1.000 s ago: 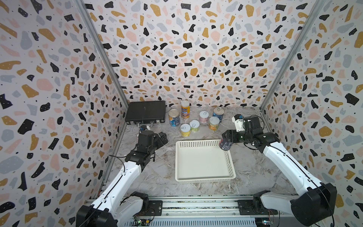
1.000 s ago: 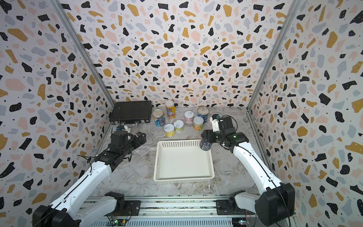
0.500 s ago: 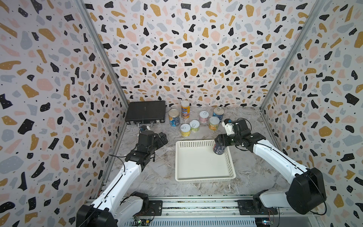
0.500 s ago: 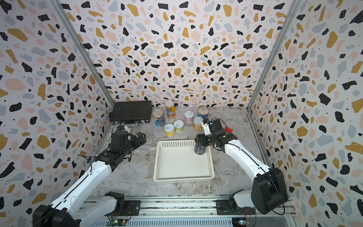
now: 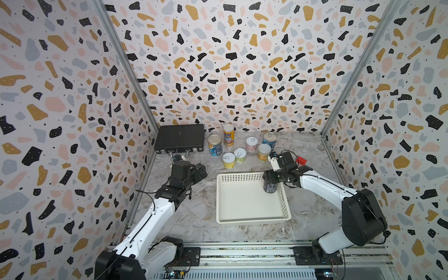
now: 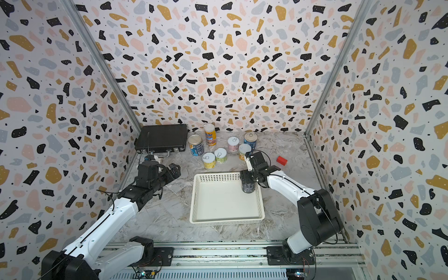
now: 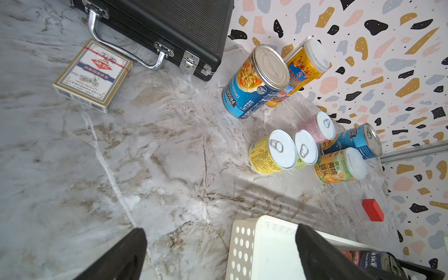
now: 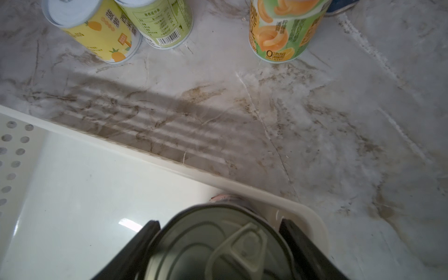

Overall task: Put the canned food in the basket
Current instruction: Place the canned food in the basket.

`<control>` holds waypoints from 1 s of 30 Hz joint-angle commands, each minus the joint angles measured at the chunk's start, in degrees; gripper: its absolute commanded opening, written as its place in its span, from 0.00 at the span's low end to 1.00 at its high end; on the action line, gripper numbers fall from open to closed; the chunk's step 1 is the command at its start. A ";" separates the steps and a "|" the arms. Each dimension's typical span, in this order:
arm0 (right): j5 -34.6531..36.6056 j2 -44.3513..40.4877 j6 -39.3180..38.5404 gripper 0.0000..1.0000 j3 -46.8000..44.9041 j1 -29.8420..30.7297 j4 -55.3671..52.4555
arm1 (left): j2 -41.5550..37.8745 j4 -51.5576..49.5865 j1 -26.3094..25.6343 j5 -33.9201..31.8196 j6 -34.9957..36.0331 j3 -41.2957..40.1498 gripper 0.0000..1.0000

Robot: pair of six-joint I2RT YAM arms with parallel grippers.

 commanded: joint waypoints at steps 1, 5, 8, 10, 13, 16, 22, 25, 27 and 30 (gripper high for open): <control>3.22 -1.82 -1.43 0.38 0.87 0.46 5.00 | 0.51 0.83 0.34 -0.32 0.66 1.89 1.00; 4.48 -1.31 -1.39 0.46 0.13 0.72 5.17 | 0.43 0.80 0.34 -0.85 0.80 1.74 1.00; 5.70 -1.13 -1.18 0.56 -0.05 0.90 4.92 | 0.43 0.88 0.34 -1.17 0.89 1.50 1.00; 5.88 -1.11 -1.20 0.59 0.00 0.98 4.74 | 0.59 0.97 0.34 -1.38 0.79 1.35 1.00; 6.60 -1.37 -1.10 0.66 -0.09 0.98 4.48 | 0.87 0.98 0.38 -1.17 0.76 1.53 1.00; 7.13 -2.07 -1.17 0.74 -0.63 0.99 4.76 | 0.81 0.81 0.34 -1.21 0.79 1.72 1.00; 7.15 -3.08 -1.17 0.97 -1.02 1.03 4.73 | 0.69 0.93 0.34 -1.61 0.70 1.37 1.00; 7.30 -3.56 -1.12 1.00 -1.25 1.05 4.88 | 1.13 1.26 0.34 -1.18 0.50 1.41 1.00; 7.33 -3.83 -1.10 1.00 -1.31 1.05 4.94 | 1.27 0.70 0.36 -1.04 0.63 1.78 1.00; 7.40 -4.40 -1.14 1.00 -1.29 1.07 4.85 | 0.89 0.53 0.35 -1.56 0.80 1.74 1.00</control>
